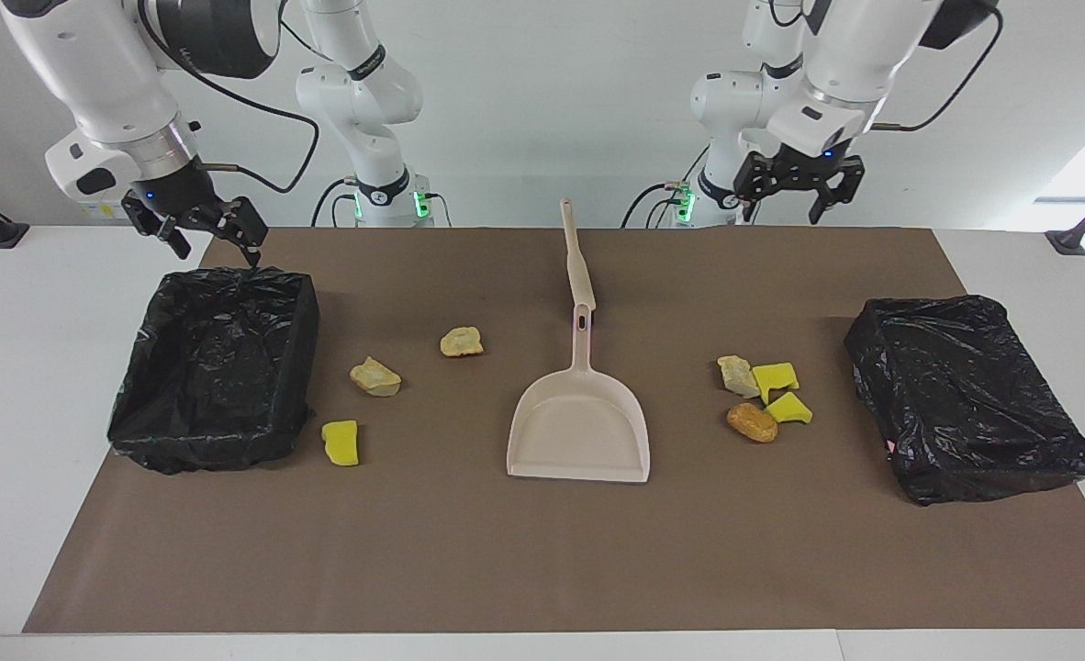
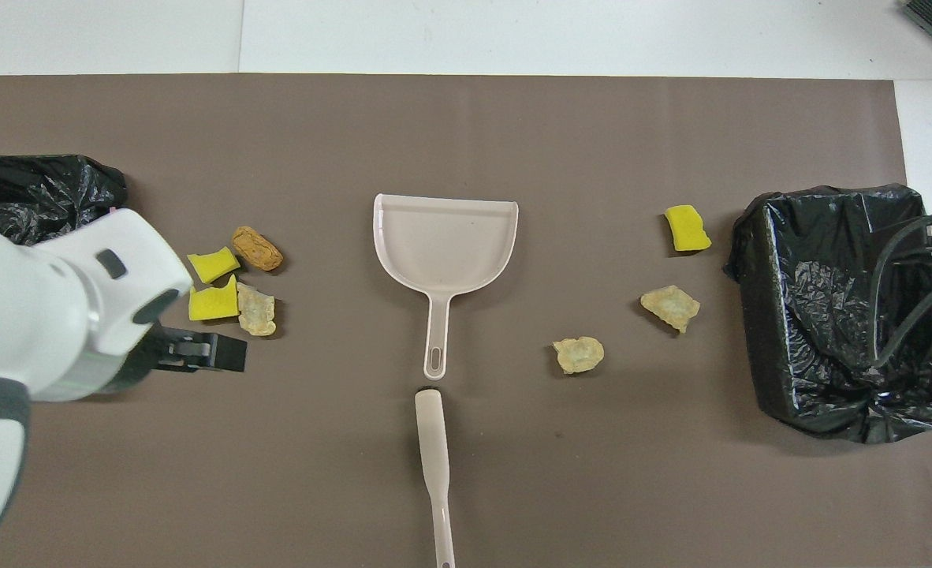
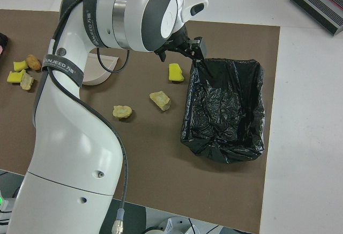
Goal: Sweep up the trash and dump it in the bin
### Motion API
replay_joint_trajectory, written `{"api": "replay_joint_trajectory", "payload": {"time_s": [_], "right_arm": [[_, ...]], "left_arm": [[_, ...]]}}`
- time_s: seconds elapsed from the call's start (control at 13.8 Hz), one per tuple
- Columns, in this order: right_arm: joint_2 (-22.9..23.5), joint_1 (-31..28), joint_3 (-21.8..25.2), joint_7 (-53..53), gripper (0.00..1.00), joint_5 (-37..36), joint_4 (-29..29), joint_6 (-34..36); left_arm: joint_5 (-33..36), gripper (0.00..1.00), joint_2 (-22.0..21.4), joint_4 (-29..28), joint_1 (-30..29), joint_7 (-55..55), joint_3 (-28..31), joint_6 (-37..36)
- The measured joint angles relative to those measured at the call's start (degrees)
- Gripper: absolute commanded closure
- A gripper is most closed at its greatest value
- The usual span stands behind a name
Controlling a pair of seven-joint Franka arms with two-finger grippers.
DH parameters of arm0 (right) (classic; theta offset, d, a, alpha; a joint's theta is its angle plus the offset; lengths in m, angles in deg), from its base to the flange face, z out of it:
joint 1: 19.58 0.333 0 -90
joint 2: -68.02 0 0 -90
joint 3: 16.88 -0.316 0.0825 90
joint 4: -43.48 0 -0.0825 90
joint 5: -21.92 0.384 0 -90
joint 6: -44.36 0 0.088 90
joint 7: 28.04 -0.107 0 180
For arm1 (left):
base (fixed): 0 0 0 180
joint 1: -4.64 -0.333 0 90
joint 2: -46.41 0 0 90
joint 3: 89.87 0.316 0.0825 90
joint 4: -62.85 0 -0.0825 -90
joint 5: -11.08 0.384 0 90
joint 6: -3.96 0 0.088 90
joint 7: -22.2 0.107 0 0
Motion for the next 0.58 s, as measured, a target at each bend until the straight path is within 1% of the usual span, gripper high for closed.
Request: {"api": "replay_joint_trajectory", "payload": {"time_s": [0.15,0.29,0.44,0.58], "right_arm": [[0.47,0.01,-0.41,0.93,0.00,0.00,0.16,1.36],[1.93,-0.02,-2.04,1.36,0.00,0.06,0.16,1.49],[4.19,0.20,-5.00,1.36,0.00,0.06,0.14,1.45],[6.79,1.71,-6.12,1.28,0.00,0.05,0.14,-0.79]], "left_arm": [[-1.83,0.00,-1.89,-5.04,5.36,-4.53,-0.19,0.37],[-3.50,0.00,-3.49,-9.44,9.77,-8.21,-0.23,2.80],[-4.50,0.00,-5.05,-14.73,15.04,-13.02,-0.16,8.25],[-4.76,0.00,-6.20,-20.18,21.31,-19.25,-0.20,13.61]]}}
